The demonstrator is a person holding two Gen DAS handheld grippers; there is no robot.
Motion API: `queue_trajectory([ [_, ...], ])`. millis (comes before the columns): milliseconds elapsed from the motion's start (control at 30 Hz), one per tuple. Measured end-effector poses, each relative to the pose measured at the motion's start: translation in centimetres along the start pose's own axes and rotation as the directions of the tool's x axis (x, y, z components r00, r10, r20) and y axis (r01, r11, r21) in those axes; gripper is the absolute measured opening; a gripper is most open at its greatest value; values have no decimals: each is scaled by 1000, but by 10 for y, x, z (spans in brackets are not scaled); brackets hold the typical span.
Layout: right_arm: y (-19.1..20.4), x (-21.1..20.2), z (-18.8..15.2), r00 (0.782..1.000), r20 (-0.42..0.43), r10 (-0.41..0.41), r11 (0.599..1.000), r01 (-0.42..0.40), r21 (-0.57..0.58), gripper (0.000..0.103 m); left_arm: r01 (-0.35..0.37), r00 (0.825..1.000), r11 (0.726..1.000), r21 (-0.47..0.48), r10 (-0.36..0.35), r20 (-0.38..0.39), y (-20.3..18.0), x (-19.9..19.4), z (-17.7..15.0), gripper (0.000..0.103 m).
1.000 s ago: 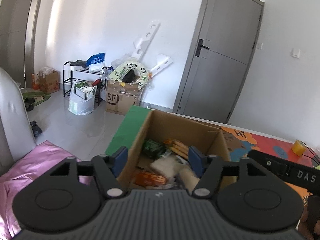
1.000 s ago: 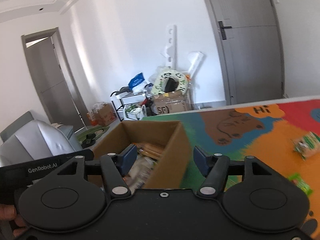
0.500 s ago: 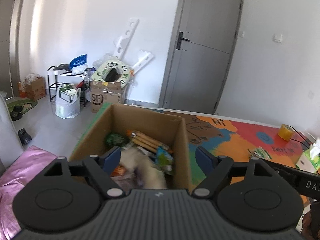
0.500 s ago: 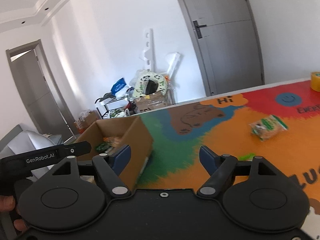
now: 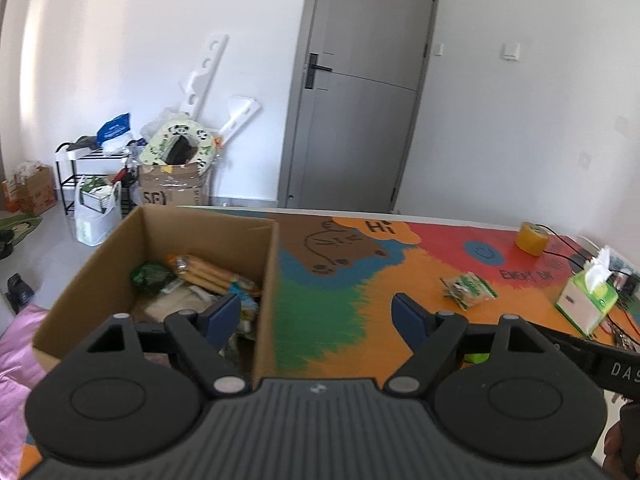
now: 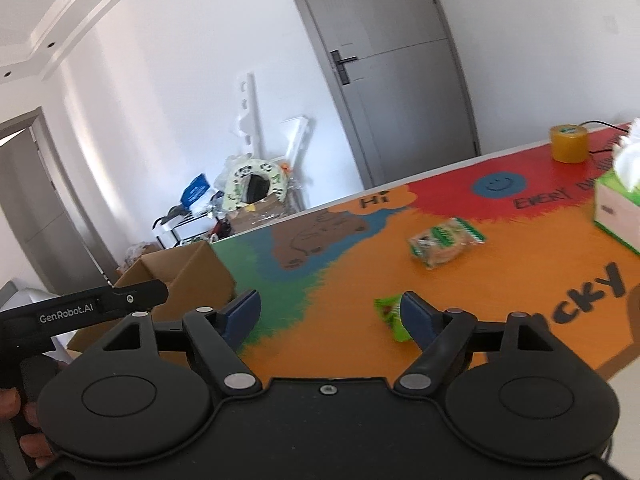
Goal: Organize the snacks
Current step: 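Move both open grippers back over the remaining snacks on the table, then grasp the green snack pack with the left gripper while the right grasps the cookie pack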
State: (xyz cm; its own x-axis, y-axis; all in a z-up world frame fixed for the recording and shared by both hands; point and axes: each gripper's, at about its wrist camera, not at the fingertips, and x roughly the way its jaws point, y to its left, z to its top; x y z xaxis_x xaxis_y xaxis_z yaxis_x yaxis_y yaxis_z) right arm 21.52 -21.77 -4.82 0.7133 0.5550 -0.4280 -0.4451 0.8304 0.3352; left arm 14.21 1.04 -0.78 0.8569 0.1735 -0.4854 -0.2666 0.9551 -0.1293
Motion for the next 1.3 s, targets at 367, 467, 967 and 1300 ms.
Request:
queue_trajectory([
  [367,-36,-9,-2,998,10,-55,997,54,53,78,48,998,998,49,-47,-29,-33,16,-3,81],
  [467,-44,-11,-1,998,13,-68,996,67,63,78,56,998,997,57,-54,-35,-40,21,-3,81],
  [967,-77,-11,-1,991,12,-134,986,132,104,85,95,992,992,77,-88,-94,-67,52,-7,81],
  [1300,-99,2,-3,986,-11,-164,978,164,126,95,84,988,993,77,-73,-137,-79,79,-10,82],
])
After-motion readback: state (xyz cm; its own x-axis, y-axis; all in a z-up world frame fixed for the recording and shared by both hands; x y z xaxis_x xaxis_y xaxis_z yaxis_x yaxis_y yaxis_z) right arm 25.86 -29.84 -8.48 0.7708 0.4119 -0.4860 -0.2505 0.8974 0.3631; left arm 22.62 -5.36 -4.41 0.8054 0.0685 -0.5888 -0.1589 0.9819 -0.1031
